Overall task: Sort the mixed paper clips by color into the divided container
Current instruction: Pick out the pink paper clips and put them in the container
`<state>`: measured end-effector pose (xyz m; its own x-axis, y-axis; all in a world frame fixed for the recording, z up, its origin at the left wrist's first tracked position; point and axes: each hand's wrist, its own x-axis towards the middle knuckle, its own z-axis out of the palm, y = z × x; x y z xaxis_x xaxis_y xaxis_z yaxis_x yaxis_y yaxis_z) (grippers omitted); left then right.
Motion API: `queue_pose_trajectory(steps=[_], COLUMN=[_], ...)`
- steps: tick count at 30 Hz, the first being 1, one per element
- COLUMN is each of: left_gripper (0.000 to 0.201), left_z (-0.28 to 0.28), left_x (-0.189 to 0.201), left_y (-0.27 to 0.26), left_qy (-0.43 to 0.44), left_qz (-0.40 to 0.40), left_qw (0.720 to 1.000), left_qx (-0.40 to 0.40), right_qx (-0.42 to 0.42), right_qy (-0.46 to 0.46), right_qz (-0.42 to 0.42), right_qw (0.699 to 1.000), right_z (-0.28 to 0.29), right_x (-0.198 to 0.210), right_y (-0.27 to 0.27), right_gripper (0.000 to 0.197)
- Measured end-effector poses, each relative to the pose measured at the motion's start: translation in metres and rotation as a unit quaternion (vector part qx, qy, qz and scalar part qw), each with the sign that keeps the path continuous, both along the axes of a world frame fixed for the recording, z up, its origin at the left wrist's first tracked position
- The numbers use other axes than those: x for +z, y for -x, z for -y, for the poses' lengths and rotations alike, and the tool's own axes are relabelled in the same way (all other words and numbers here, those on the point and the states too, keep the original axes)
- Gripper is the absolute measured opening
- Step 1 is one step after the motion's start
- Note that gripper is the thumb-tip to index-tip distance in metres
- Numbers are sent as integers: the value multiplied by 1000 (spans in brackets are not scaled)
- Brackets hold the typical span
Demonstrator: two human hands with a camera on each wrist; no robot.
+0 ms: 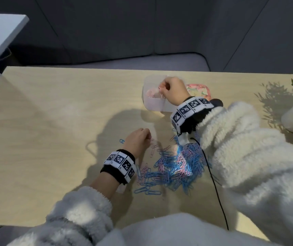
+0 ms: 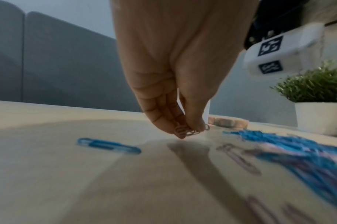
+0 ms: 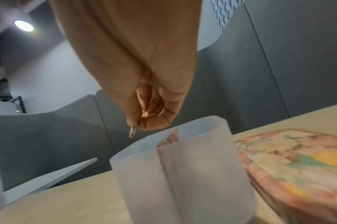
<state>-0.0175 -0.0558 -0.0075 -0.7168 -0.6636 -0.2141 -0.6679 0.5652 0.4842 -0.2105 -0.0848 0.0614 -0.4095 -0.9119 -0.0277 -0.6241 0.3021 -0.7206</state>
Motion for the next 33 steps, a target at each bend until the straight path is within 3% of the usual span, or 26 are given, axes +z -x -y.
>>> queue_pose_trajectory(steps=[5,11,13,16,19,21,24,26,29,33], left_gripper=[6,8,12,24,28,26,34,25,15,17], left_z=[27,76,90,103,103,97,80,65,38,-1], left_x=[35,66,67,58,44,39,42,42,31,17], left_y=[17,55,70,86,90,88,75,58,30,7], left_qy=[-49,-5,-7,32,77,110,190,205,186,94], left_qz=[-97,-227,-190,-79,0,-12,-106,-131,-91,17], left_qw=[993,965,972,994,997,994,976,970,977,992], left_qx=[51,134,137,71,25,15,-1,-20,-44,-81], right_qx=[-53,-55,-49,-20,33,71,133,150,153,190], right_qy=[-25,49,41,-1,-57,-98,-180,-206,-202,-218], right_qz=[65,106,112,89,40,16,-41,-69,-73,-78], right_qw=[996,992,992,996,997,992,974,964,965,954], right_z=[26,-26,-53,-86,-110,-122,-135,-141,-145,-150], right_x=[-11,-5,-10,-24,-39,-48,-59,-64,-67,-64], right_y=[6,6,3,-4,-13,-20,-33,-39,-44,-51], right_gripper=[20,25,24,22,22,22,16,11,17,8])
